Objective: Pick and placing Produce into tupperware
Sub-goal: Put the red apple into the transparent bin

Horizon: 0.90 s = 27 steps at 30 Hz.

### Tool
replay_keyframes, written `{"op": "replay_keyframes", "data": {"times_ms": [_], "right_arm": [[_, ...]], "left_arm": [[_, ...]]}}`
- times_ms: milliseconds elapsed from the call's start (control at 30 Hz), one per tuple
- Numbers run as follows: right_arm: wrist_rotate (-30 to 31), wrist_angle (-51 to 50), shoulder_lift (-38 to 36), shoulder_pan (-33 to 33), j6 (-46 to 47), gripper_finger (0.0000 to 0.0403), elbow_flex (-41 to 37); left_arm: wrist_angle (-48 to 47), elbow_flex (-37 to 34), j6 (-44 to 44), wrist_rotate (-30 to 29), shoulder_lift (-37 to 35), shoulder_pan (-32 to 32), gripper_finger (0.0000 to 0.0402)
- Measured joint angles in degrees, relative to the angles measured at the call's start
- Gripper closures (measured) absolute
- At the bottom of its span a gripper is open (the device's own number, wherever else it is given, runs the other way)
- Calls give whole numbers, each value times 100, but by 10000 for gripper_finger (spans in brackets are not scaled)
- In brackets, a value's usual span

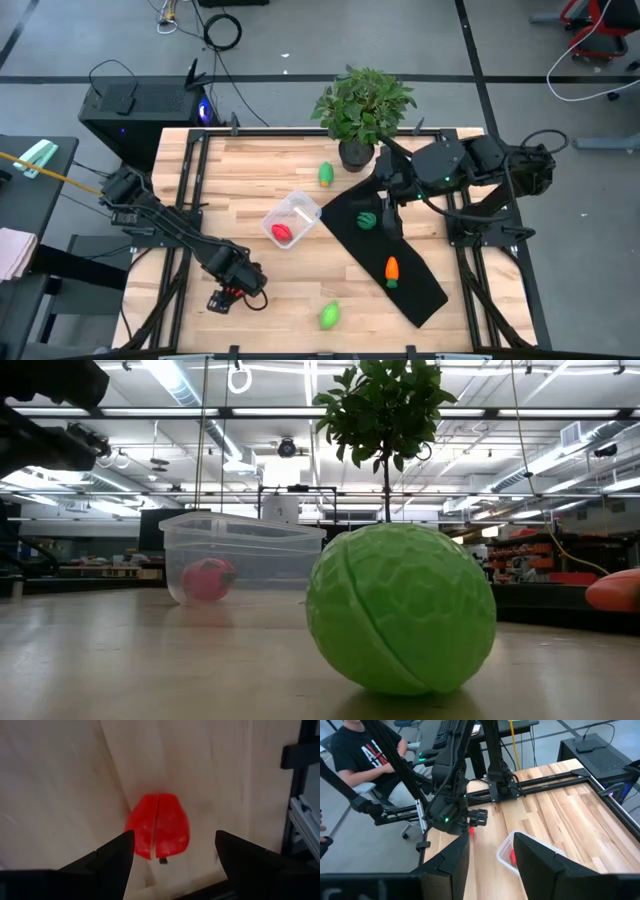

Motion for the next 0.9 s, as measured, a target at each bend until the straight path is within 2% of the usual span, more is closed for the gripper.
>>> {"op": "replay_keyframes", "data": {"times_ms": [567,700,900], "right_arm": [[2,2,0,98,0,243,1],[2,2,0,98,0,243,1],[4,0,0,98,-57,243,1]], "left_arm": [[62,0,75,-164,-1,0,115],[64,0,69,144,-4,3,115],[83,0,-70,176,-4,53,115]]}}
